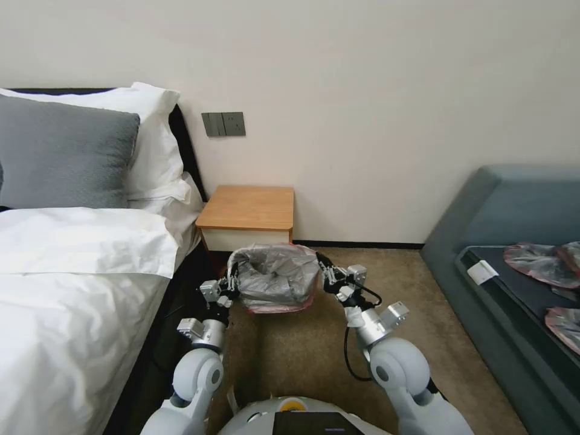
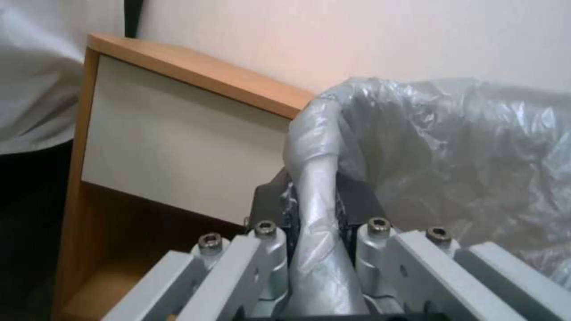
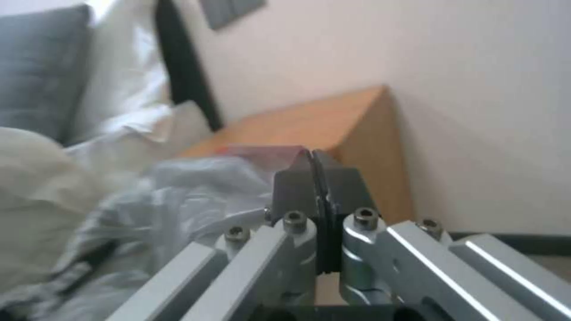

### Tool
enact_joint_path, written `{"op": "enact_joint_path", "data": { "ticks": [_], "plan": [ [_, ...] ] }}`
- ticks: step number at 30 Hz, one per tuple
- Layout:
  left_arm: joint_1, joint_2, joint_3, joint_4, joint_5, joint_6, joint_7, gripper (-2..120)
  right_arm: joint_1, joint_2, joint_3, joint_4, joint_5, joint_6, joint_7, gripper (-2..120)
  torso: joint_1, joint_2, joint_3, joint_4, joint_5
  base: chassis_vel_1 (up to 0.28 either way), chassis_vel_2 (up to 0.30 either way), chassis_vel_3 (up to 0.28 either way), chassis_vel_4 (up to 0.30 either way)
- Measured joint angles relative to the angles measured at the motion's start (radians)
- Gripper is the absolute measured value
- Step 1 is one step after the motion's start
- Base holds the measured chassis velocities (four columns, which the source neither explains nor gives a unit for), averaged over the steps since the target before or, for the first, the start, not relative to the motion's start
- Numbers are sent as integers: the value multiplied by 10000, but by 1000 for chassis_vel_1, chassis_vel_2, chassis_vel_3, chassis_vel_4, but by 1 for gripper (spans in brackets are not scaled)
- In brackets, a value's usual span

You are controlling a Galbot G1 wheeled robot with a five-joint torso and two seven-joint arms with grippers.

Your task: Pick up the garbage bag from the table and place it over the trash can.

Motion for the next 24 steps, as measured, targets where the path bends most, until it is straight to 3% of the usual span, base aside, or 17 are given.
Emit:
{"op": "enact_joint_path", "data": {
  "ticks": [7,24],
  "plan": [
    [50,22,-33,-10,-176,-40,110,9,366,-61,153,-739,525,-173,582,0,0,-1,0,0,2,0,0,0,0],
    [210,89,-73,-101,-319,-101,672,9,1197,-128,155,-1699,822,-88,606,0,0,0,1,0,1,0,0,0,0]
  ]
}}
